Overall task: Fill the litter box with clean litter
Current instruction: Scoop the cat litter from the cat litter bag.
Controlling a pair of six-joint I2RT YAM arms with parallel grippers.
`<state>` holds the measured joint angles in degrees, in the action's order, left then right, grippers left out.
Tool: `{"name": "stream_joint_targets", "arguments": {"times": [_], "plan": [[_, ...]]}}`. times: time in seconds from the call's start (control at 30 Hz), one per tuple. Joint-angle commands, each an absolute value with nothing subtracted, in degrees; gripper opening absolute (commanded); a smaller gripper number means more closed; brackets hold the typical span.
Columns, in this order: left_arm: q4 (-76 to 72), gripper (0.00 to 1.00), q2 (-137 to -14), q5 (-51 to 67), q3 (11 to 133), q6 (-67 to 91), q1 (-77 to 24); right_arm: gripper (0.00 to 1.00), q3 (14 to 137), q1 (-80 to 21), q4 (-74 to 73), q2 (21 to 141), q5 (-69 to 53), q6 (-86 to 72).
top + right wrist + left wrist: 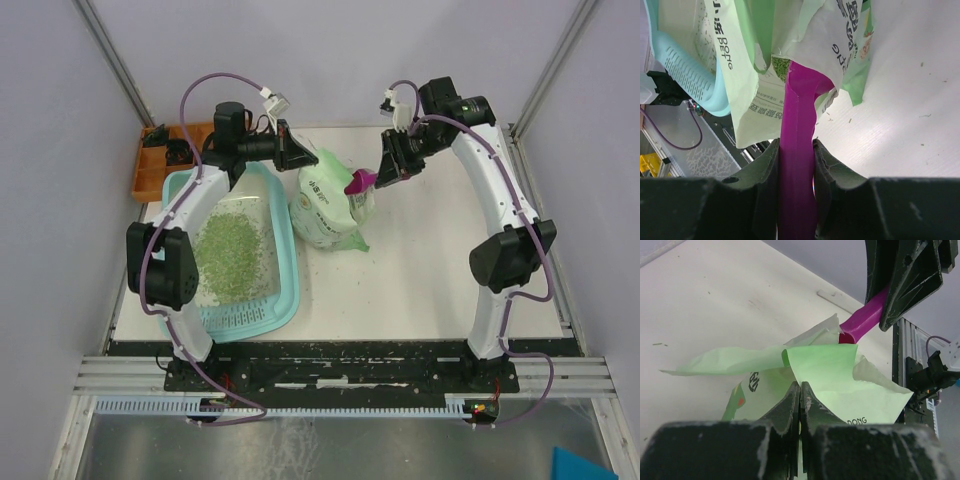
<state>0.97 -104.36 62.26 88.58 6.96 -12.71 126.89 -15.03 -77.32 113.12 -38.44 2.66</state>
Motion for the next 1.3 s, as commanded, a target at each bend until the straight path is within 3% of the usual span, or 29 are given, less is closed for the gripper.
{"name": "stream_joint_targets", "arguments": {"times": [0.0,0.43,0.63,1.13,1.27], "plan": [[2.81,0.03,-99.95,60.40,89.24,2.29,-13.60,0.02,130.95,-15.30,-70.72,113.39,-37.91,-0.27],[2.88,0.03,-97.95,58.97,87.52,1.94,-14.78,0.03,131.09,-15.23,-64.40,112.59,-34.95,-4.29],[2.89,0.03,-97.28,58.82,87.03,1.85,-14.78,0.13,131.13,-15.29,-64.12,112.39,-33.99,-4.43],[2.81,0.03,-96.68,58.63,86.66,1.93,-15.04,0.13,131.33,-15.21,-61.86,111.01,-28.33,-3.93],[2.79,0.03,-96.38,58.56,86.61,1.98,-15.11,0.19,131.22,-15.17,-61.16,111.09,-27.71,-4.46]]}}
